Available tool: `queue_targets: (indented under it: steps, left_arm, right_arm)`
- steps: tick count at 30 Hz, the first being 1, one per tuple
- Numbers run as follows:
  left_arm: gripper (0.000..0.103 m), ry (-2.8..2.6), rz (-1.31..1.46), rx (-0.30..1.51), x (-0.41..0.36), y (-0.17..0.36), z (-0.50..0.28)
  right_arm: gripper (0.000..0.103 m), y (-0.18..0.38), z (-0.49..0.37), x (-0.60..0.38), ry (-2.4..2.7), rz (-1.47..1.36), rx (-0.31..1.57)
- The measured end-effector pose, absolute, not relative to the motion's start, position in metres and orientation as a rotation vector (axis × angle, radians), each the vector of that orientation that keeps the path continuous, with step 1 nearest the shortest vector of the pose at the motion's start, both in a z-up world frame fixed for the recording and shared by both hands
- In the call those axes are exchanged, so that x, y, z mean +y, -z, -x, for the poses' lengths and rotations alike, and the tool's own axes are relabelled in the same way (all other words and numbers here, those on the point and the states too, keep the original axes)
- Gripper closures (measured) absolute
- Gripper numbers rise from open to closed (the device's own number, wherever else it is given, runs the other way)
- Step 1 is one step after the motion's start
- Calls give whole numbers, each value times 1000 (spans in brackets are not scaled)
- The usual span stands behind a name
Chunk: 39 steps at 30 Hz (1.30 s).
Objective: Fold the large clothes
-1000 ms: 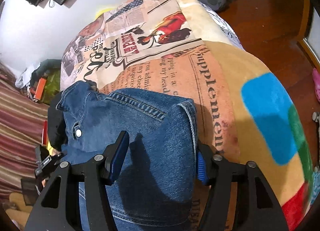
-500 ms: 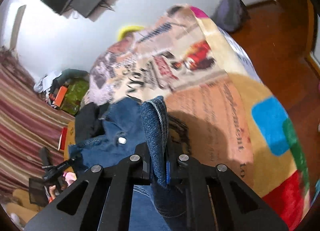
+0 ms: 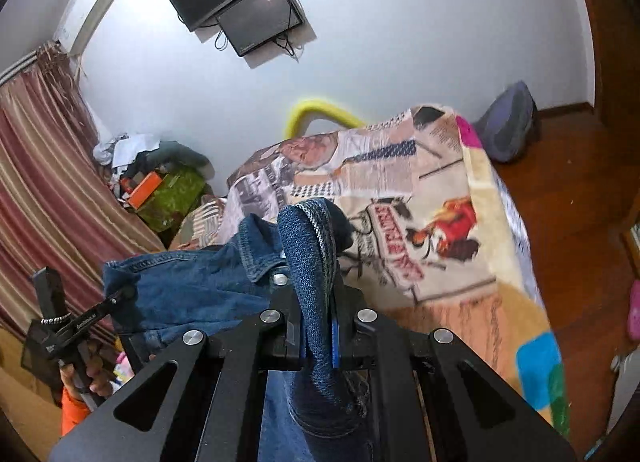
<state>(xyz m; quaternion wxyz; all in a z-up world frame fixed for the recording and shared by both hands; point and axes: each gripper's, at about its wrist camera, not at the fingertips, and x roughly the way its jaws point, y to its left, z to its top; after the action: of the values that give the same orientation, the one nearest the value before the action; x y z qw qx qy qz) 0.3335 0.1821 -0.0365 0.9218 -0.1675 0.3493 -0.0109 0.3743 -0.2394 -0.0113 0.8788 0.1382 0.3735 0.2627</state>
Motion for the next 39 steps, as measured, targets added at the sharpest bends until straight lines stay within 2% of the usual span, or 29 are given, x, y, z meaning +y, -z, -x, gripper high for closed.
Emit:
queue_targets:
  steps: [10, 15, 19, 25, 31, 34, 36, 39]
  left_arm:
    - [97, -132, 305, 910, 227, 153, -395]
    - [95, -129, 372, 948, 249, 190, -410]
    - [92, -153, 287, 972, 241, 204, -418]
    - [89, -204, 189, 988, 230, 205, -413]
    - [89, -205, 152, 1015, 227, 188, -392]
    - [78, -201, 147, 1001, 224, 175, -372]
    - [64, -199, 139, 987, 220, 165, -358]
    - [63, -182, 121, 955, 212, 149, -333]
  right_arm:
    - [96, 100, -449, -233, -396, -226, 938]
    - [96, 137, -468, -252, -349, -238, 996]
    - [95, 152, -470, -252, -342, -184, 1019]
    - [91, 148, -457, -247, -329, -77, 1001]
    - [77, 133, -430, -253, -338, -45, 1010]
    - [76, 118, -406, -255, -356, -35, 983]
    - [75, 108, -390, -256, -382, -40, 965]
    - [72, 91, -363, -255, -397, 9, 922]
